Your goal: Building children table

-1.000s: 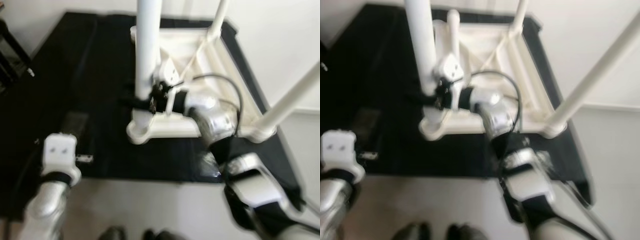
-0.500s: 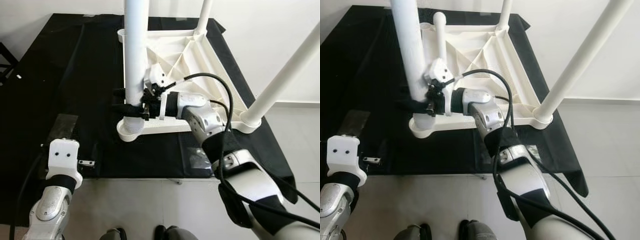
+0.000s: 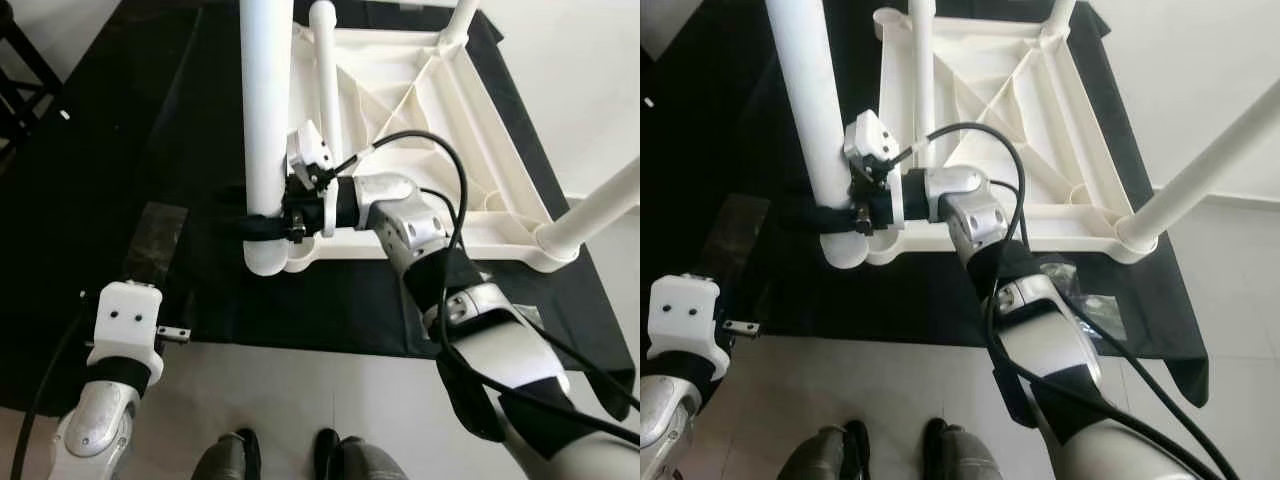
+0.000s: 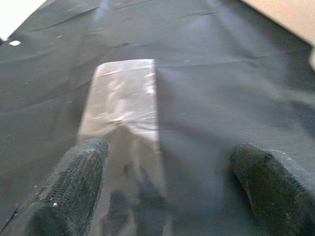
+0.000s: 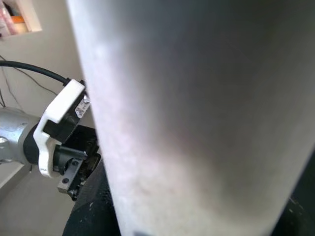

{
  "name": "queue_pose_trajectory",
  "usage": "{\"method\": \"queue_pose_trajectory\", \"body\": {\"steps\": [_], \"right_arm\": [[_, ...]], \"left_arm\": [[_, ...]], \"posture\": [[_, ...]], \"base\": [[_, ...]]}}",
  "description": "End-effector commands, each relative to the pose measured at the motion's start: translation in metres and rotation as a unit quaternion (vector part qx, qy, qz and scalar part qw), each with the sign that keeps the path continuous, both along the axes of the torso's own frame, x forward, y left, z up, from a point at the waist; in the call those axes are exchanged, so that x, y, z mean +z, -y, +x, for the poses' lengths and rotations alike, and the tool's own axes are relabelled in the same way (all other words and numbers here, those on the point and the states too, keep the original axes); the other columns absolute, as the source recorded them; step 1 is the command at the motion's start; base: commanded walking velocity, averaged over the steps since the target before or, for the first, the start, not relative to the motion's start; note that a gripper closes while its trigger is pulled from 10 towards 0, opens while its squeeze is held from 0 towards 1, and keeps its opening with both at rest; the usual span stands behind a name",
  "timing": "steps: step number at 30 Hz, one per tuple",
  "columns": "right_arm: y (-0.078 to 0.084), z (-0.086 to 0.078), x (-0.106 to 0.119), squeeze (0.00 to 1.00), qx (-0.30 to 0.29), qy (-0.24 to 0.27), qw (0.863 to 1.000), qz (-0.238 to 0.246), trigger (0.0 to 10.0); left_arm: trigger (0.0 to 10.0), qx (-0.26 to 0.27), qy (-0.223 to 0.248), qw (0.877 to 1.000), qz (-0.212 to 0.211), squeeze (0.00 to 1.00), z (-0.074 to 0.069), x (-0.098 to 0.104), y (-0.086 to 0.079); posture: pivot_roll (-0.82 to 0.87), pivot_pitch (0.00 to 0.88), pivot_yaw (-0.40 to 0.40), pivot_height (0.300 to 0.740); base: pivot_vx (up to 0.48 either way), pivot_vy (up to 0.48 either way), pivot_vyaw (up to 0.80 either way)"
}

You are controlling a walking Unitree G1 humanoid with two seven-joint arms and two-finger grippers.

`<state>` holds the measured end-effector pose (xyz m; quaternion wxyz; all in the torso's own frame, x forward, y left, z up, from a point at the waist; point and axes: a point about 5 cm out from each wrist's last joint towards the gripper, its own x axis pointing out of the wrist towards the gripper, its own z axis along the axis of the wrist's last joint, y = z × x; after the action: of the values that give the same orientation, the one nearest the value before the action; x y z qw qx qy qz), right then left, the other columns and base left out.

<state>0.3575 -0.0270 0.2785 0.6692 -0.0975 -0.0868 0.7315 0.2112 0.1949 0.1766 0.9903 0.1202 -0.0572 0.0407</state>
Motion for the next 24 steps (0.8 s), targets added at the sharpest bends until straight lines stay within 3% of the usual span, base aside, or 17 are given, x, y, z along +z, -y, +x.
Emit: {"method": "queue_pose_trajectory", "body": {"steps": [1,12,17,24], "right_arm": [[0.003,0.001,0.001,0.0,0.004,-0.003,1.0,0.0,10.0],[0.014,0.005,0.014,0.0,0.034,-0.005,0.999,-0.012,10.0],[0.0,0.008,0.006,0.0,-0.001,-0.01,1.0,-0.01,10.0],[-0.011,0.008,0.008,0.0,-0.006,-0.021,1.0,0.006,10.0]], "left_arm": [[10.0,-0.005,-0.011,1.0,0.014,0.0,-0.004,-0.002,0.001],[10.0,-0.007,-0.01,1.0,0.015,0.0,-0.008,0.003,0.004],[10.0,-0.005,-0.01,1.0,0.014,0.0,-0.011,0.004,0.004],[10.0,0.001,-0.01,1.0,0.017,0.0,-0.013,0.004,0.004]], "posture": [[-0.19,0.379,-0.109,0.74],[-0.19,0.388,-0.107,0.74],[-0.19,0.396,-0.105,0.74],[-0.18,0.39,-0.107,0.74]], "base": [[0.0,0.0,0.0],[0.0,0.0,0.0],[0.0,0.0,0.0],[0.0,0.0,0.0]]}}
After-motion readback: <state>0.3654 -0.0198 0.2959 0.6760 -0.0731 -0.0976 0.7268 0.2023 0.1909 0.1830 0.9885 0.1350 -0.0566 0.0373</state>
